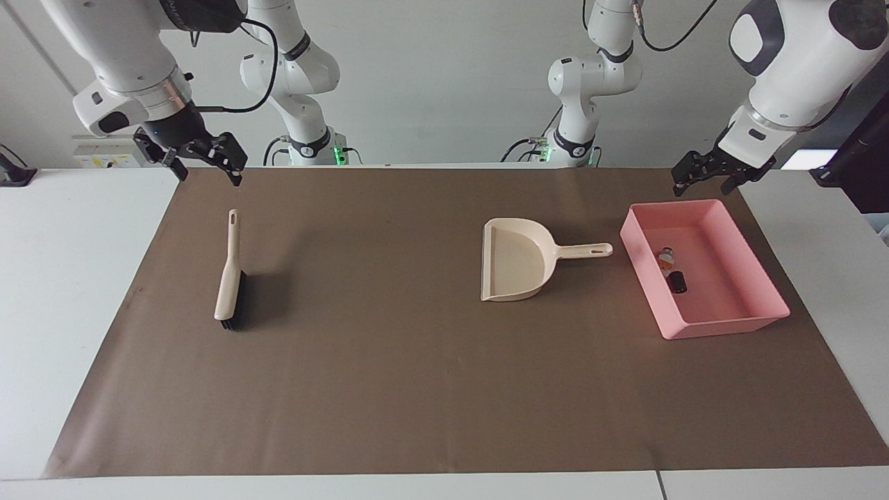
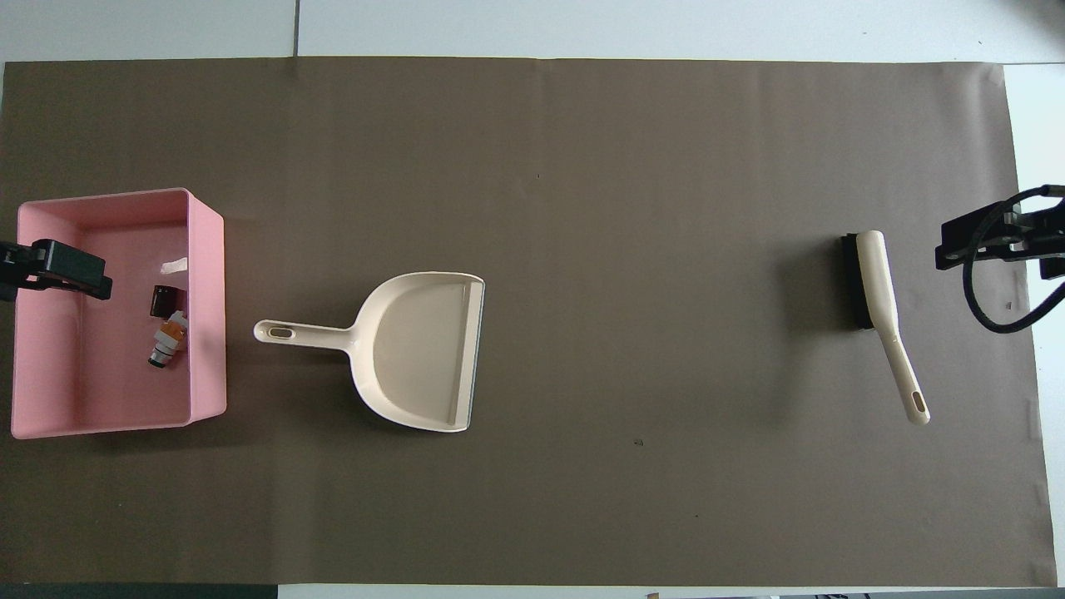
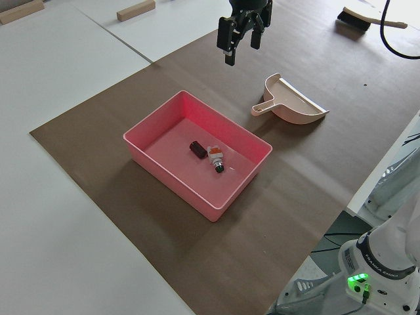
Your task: Clean e-waste and dump in bin
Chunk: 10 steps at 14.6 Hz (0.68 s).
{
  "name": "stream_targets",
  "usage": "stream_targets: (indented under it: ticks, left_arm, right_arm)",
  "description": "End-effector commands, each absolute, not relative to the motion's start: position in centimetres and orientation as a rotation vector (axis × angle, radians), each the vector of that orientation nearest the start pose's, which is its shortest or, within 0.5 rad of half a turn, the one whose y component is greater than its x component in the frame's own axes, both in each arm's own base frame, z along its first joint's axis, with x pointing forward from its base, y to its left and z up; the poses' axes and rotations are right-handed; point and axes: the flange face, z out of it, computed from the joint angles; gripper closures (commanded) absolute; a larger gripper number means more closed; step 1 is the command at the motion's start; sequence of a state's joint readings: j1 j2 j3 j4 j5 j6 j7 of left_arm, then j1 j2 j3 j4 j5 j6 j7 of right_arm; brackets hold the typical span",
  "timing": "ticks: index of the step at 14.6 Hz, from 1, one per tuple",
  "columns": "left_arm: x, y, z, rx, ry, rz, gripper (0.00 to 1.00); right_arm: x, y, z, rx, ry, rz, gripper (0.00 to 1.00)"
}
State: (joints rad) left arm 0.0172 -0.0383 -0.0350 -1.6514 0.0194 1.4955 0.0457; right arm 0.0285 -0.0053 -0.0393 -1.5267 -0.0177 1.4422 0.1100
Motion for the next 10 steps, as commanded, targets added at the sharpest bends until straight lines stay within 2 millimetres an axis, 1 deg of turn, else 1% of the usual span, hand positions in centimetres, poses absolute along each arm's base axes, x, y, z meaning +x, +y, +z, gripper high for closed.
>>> stream_targets:
  ticks: [1, 2, 3, 4, 10]
  left_arm:
    - [52.4, -1.1, 60.9, -3.135, 0.07, 0.19, 0.02]
    - [52.6, -0.7, 61.5, -3.146, 0.059, 0.176, 0.02]
    - [52.8, -0.7, 61.7, -3.149, 0.061, 0.184, 0.02]
    - [53.2, -0.7, 61.8, -3.151, 0.072, 0.198, 0.02]
    - [53.2, -0.6, 61.9, -3.154, 0.079, 0.203, 0.02]
  right_arm:
    - [53.8, -1.4, 64.0, -3.16, 0.163, 0.115, 0.0]
    - [53.8, -1.4, 64.0, -3.162, 0.166, 0.115, 0.0]
    - [53.8, -1.4, 64.0, -3.16, 0.168, 0.115, 0.0]
    - [53.8, -1.4, 64.0, -3.16, 0.168, 0.115, 0.0]
    - [53.7, -1.5, 63.9, -3.158, 0.178, 0.12, 0.0]
